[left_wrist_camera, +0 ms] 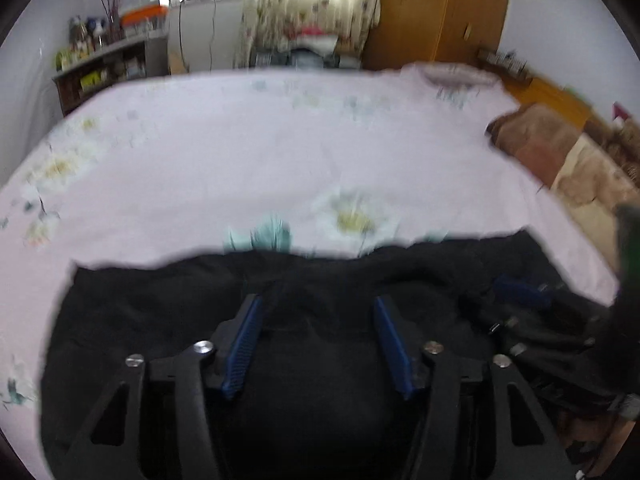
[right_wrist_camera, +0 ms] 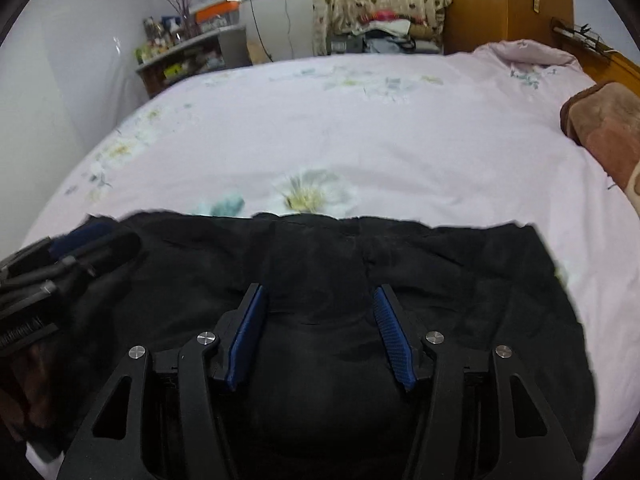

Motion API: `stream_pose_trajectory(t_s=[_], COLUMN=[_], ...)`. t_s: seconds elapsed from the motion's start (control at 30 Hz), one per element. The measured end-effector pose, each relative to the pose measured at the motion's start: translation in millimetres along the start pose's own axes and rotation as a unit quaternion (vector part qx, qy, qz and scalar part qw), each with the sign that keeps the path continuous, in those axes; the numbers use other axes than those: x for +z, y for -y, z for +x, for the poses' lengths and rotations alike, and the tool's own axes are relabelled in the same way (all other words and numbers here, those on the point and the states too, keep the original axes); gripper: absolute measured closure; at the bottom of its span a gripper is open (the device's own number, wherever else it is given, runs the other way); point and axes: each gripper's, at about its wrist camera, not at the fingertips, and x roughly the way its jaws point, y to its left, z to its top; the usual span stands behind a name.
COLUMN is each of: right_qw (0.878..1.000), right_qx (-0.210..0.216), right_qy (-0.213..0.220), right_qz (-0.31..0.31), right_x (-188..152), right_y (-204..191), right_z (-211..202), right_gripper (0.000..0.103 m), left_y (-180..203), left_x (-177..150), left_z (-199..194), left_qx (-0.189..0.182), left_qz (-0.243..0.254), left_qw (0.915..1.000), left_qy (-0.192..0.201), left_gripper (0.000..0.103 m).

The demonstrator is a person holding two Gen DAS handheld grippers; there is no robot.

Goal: Fold large clothes

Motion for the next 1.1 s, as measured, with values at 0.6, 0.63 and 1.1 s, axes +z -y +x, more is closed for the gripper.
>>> stream_pose_trajectory(t_s=[0.6,0.63,1.1], right_qw=[1.000,1.000,0.995], right_qx=[0.005,-0.003,-0.074], right_qy=[0.019,0.029,-0.009], right_qz=[0.003,0.002,0.059], right_x=[9,10,-7], right_y=[26,34,117], right_z=[-2,-11,34], right_gripper=[0.050,0.050,0.051], left_y=[-13,-23,-98], left_x=[15,17,-3], left_z=[-4,-15,31], left_qx=[0.009,0.017,0.071], left_qz=[0.009,0.015,-0.035], left_qw=[0.9998,0.9993,0.9967], left_qy=[0.014,0.030,0.017], left_gripper=[0.047,0.047,0.047])
